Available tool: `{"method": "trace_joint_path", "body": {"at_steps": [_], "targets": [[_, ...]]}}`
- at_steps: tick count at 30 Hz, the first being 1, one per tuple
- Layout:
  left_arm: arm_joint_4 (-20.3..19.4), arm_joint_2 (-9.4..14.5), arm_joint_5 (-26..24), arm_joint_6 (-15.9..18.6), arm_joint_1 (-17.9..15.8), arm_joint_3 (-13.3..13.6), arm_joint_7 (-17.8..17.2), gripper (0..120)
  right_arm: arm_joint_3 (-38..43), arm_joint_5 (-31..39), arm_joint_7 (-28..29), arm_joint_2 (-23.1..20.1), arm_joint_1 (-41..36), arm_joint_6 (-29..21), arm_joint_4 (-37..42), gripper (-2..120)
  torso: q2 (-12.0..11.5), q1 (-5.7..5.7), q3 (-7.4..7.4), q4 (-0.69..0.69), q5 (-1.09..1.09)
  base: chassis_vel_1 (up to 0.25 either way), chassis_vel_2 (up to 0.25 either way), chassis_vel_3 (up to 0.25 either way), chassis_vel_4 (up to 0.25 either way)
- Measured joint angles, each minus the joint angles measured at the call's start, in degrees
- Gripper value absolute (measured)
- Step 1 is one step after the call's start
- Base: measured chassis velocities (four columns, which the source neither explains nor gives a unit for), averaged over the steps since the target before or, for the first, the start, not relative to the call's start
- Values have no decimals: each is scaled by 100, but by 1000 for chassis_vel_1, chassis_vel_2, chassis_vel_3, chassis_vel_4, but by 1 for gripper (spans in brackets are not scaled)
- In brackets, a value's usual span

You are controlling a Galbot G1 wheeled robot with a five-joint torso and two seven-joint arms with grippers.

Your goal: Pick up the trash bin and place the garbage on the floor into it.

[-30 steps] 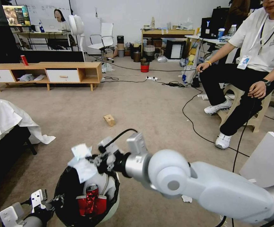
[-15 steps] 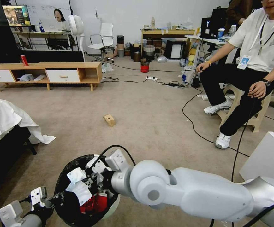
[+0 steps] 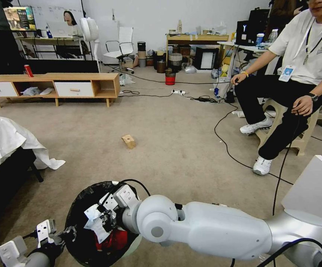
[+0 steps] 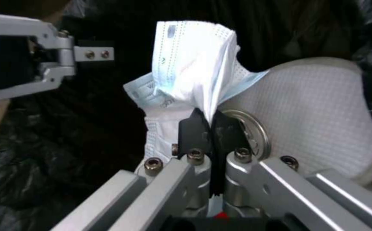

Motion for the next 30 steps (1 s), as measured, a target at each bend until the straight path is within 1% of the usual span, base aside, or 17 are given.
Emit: {"method": "trace_joint_path", "body": {"at_steps": [4,6,9,11,12,13,14,17,18,19,20,23,26,27,28,29,30], "targets": [[6,2,2,0,-1,7,1,2,-21,-111,-5,-9,-36,4,-43,0,0,0,0,0,0,0,0,0,0],[18,10,2,0,-1,5,3,2,-22,-150,-13,-28,-46,6,-48,9,0,0,0,0,0,0,0,0,0],[21,11,3,0,-1,4,4,2,-22,-157,-13,-36,-48,7,-46,14,0,0,0,0,0,0,0,0,0],[36,11,7,0,-3,-1,4,2,-3,-172,-3,-68,-54,10,-2,27,0,0,0,0,0,0,0,0,0],[36,11,7,0,-3,-1,4,2,-3,-172,-3,-68,-54,10,-2,27,0,0,0,0,0,0,0,0,0],[51,12,9,0,-6,-7,4,2,34,-175,4,-109,-57,11,51,33,0,0,0,0,0,0,0,0,0],[51,12,9,0,-6,-7,4,2,34,-175,4,-109,-57,11,51,33,0,0,0,0,0,0,0,0,0],[89,19,11,0,-12,-19,7,2,101,-169,13,-192,-59,14,151,48,0,0,0,0,0,0,0,0,0],[89,19,11,0,-12,-19,7,2,101,-169,13,-192,-59,14,151,48,0,0,0,0,0,0,0,0,0],[104,19,14,0,-14,-20,8,2,134,-158,24,-227,-59,14,196,56,0,0,0,0,0,0,0,0,0],[104,19,14,0,-14,-20,8,2,134,-158,24,-227,-59,14,196,56,0,0,0,0,0,0,0,0,0],[140,18,24,0,-19,-20,10,2,212,-130,58,-339,-58,16,328,73,0,0,0,0,0,0,0,0,0],[159,18,27,0,-23,-25,10,2,255,-104,87,-372,-54,17,385,77,0,0,0,0,0,0,0,0,0],[179,21,29,0,-25,-33,11,2,321,-40,128,-409,-43,18,472,86,0,0,0,0,1,0,0,0,0],[184,24,30,0,-26,-35,11,2,345,-15,140,-427,-37,18,505,88,0,0,0,0,0,0,0,0,0],[203,26,33,0,-34,-36,11,2,392,31,170,-473,-23,18,586,94,0,0,0,0,0,0,0,0,0],[203,26,33,0,-34,-36,11,2,392,31,170,-473,-23,18,586,94,0,0,0,0,0,0,0,0,0]]}}
